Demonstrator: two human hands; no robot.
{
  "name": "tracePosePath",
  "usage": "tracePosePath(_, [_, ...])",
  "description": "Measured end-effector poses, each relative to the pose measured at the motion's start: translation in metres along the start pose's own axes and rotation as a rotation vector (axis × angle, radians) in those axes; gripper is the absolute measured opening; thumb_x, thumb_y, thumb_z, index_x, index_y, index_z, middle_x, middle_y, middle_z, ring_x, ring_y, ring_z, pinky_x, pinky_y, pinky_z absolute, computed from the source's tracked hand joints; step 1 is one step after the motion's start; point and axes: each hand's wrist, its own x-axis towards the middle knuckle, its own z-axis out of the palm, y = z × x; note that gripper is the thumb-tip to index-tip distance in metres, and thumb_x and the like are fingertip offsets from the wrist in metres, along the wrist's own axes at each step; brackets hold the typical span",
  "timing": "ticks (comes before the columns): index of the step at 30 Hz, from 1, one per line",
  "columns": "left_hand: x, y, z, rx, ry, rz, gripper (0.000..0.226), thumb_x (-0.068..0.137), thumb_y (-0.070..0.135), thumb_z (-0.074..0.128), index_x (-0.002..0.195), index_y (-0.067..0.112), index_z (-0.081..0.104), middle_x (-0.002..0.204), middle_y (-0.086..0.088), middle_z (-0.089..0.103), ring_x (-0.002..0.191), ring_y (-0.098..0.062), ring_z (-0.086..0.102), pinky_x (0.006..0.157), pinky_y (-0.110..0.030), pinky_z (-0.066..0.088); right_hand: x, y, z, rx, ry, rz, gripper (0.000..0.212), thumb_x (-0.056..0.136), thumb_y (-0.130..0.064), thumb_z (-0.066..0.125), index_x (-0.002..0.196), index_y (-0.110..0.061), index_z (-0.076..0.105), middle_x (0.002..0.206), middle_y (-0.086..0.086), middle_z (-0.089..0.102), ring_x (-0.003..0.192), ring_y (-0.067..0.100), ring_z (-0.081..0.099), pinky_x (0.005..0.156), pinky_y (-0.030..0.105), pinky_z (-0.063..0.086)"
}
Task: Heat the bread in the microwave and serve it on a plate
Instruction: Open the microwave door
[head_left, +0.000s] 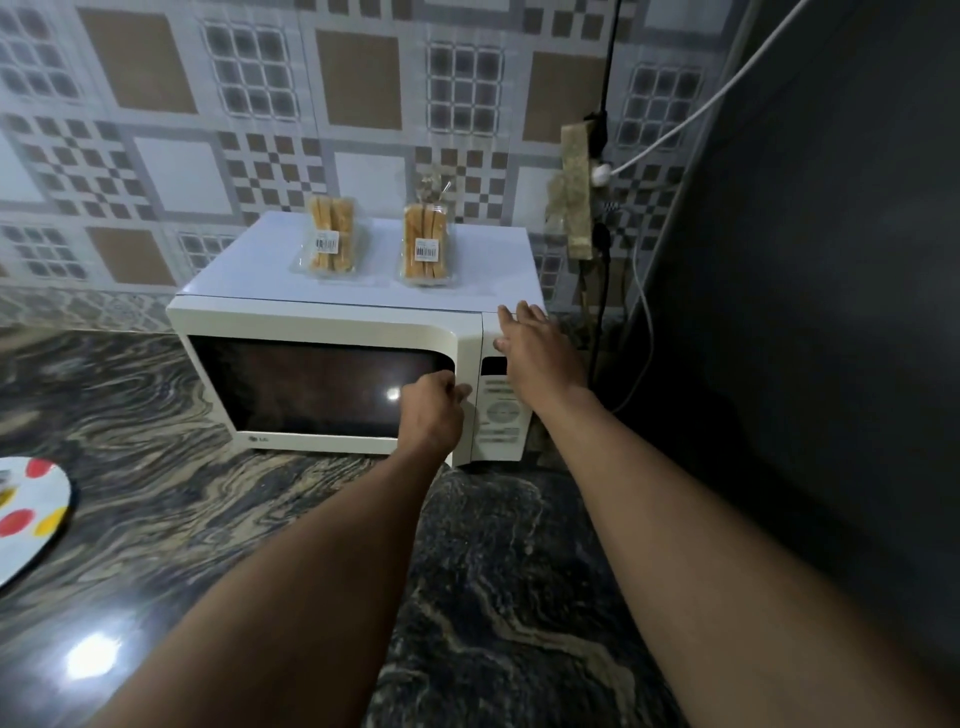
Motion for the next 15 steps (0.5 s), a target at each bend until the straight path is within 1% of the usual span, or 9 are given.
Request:
tracePosePath(1, [-0.001,0.0,0.0,0.004,0.002,0.01,0.041,0.097,0.016,0.062,0.06,0.007,0.048,0.053,-0.004,0.05,0.064,-0.035,0.063,0.064,-0.04,0.055,0.0,0.0,-0.001,0.0,-0.01,0.006,0.046,0.105,-0.017,0.045,0.148,-0.005,0.036,0.146,0.019,0.041,0.138,0.033,0.032,0.108,0.041,0.032])
tracePosePath(3, [-0.003,-0.001,-0.001,0.003,0.006,0.024,0.042,0.098,0.015,0.062,0.059,0.009,0.046,0.054,-0.003,0.05,0.059,-0.028,0.06,0.061,-0.038,0.053,0.001,-0.001,-0.002,-0.016,-0.025,0.021,0.045,0.104,-0.017,0.046,0.147,-0.005,0.038,0.143,0.018,0.044,0.135,0.032,0.036,0.105,0.041,0.035])
tracePosePath(5, [-0.008,-0.009,0.0,0.025,0.014,0.047,0.038,0.097,0.013,0.062,0.062,0.008,0.048,0.058,-0.002,0.054,0.061,-0.023,0.061,0.061,-0.038,0.054,0.003,-0.001,-0.002,-0.036,-0.013,0.027,0.045,0.104,-0.016,0.046,0.147,-0.006,0.038,0.141,0.017,0.045,0.133,0.032,0.038,0.102,0.041,0.037])
tracePosePath(8, [-0.016,-0.026,-0.002,0.011,-0.035,0.067,0.027,0.095,0.021,0.061,0.072,0.008,0.059,0.067,-0.008,0.065,0.069,-0.03,0.067,0.063,-0.041,0.059,0.002,-0.004,-0.004,-0.039,-0.04,0.053,0.045,0.104,-0.015,0.046,0.147,-0.006,0.037,0.142,0.017,0.044,0.133,0.032,0.038,0.103,0.042,0.038])
tracePosePath(10, [-0.02,-0.031,-0.005,0.005,-0.059,0.076,0.024,0.095,0.023,0.061,0.076,0.009,0.062,0.07,-0.01,0.067,0.07,-0.031,0.068,0.065,-0.045,0.061,0.0,-0.006,-0.005,-0.051,-0.078,0.074,0.05,0.104,-0.011,0.044,0.151,-0.006,0.031,0.15,0.018,0.036,0.139,0.032,0.031,0.109,0.044,0.035])
tracePosePath(12, [-0.022,-0.033,-0.008,0.001,-0.066,0.097,0.023,0.096,0.023,0.061,0.078,0.009,0.064,0.071,-0.011,0.068,0.069,-0.03,0.068,0.066,-0.045,0.061,-0.003,-0.007,-0.008,-0.044,-0.13,0.072,0.061,0.1,-0.001,0.045,0.156,-0.008,0.019,0.161,0.016,0.019,0.148,0.03,0.017,0.117,0.046,0.026])
tracePosePath(13, [-0.024,-0.033,-0.009,0.0,-0.071,0.107,0.024,0.096,0.024,0.06,0.079,0.008,0.064,0.072,-0.011,0.068,0.069,-0.029,0.068,0.067,-0.045,0.061,-0.004,-0.007,-0.01,-0.045,-0.155,0.069,0.068,0.098,0.004,0.045,0.157,-0.009,0.014,0.163,0.015,0.012,0.15,0.029,0.01,0.119,0.046,0.022])
tracePosePath(15, [-0.028,-0.034,-0.013,0.012,-0.085,0.109,0.024,0.097,0.025,0.059,0.08,0.008,0.063,0.073,-0.011,0.067,0.068,-0.028,0.067,0.067,-0.045,0.061,-0.008,-0.01,-0.016,-0.059,-0.19,0.072,0.075,0.096,0.007,0.045,0.157,-0.008,0.006,0.165,0.014,0.003,0.151,0.029,0.004,0.12,0.047,0.018])
